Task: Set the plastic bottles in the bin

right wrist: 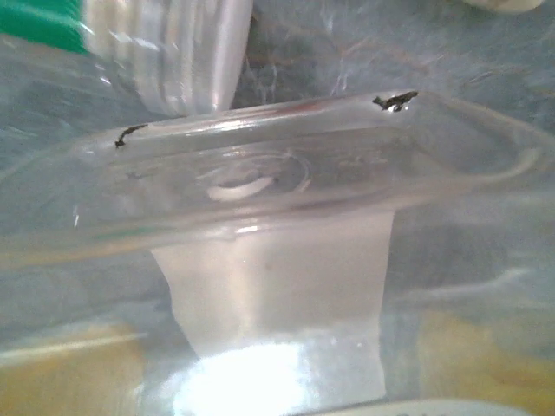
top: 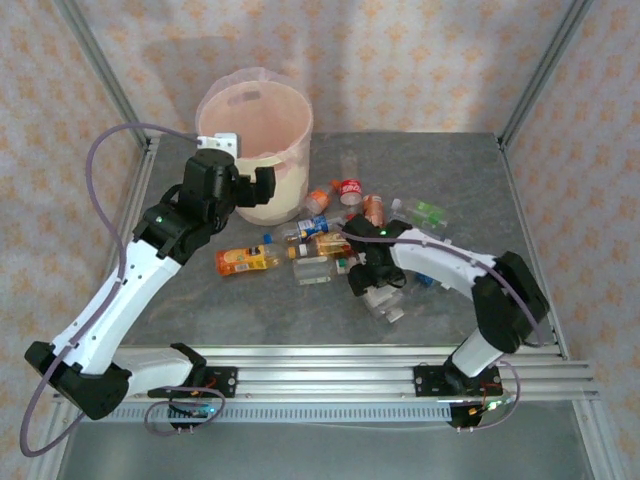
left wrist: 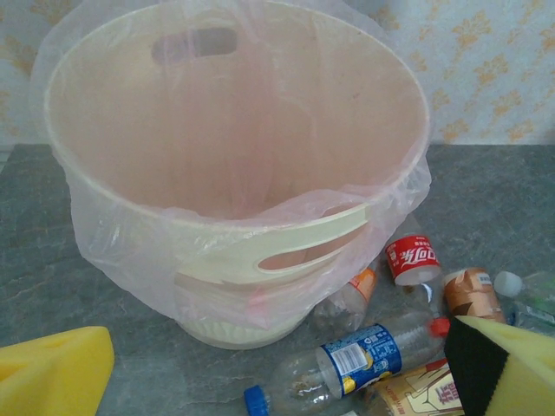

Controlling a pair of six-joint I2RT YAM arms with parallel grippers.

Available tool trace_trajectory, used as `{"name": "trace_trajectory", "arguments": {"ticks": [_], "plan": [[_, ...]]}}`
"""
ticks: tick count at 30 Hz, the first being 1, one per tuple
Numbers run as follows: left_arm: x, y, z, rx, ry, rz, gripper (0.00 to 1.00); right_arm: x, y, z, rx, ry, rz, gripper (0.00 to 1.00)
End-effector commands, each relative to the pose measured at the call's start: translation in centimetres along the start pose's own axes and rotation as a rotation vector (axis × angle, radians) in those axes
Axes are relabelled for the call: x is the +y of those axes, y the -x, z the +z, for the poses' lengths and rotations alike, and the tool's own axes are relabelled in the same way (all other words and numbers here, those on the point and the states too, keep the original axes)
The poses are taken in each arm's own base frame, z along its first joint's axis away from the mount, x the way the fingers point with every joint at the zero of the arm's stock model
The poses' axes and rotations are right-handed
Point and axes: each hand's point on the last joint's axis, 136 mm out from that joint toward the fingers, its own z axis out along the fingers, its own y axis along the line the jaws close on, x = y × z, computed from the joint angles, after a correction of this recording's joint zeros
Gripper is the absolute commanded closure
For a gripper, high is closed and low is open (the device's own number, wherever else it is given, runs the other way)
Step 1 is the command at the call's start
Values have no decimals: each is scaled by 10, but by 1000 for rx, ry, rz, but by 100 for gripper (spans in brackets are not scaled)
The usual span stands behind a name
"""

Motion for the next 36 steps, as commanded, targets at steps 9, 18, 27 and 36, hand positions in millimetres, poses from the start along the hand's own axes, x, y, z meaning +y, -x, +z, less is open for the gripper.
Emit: {"name": "trace_trajectory", "arguments": {"ticks": [9, 18, 27, 36], "plan": [[-33, 12, -21, 42, -193, -79, 0, 9, 63, -117, -579, 137, -36, 40], [-92, -1, -24, 214, -480, -70, 0, 22, 112, -195, -1007, 208, -114, 38], [-127, -27, -25, 327, -595, 64, 0, 34, 130, -218, -1108, 239, -164, 38], [-157, -29, -32, 360, -749, 71, 0, 39, 132, -226, -1142, 280, -165, 38]]}}
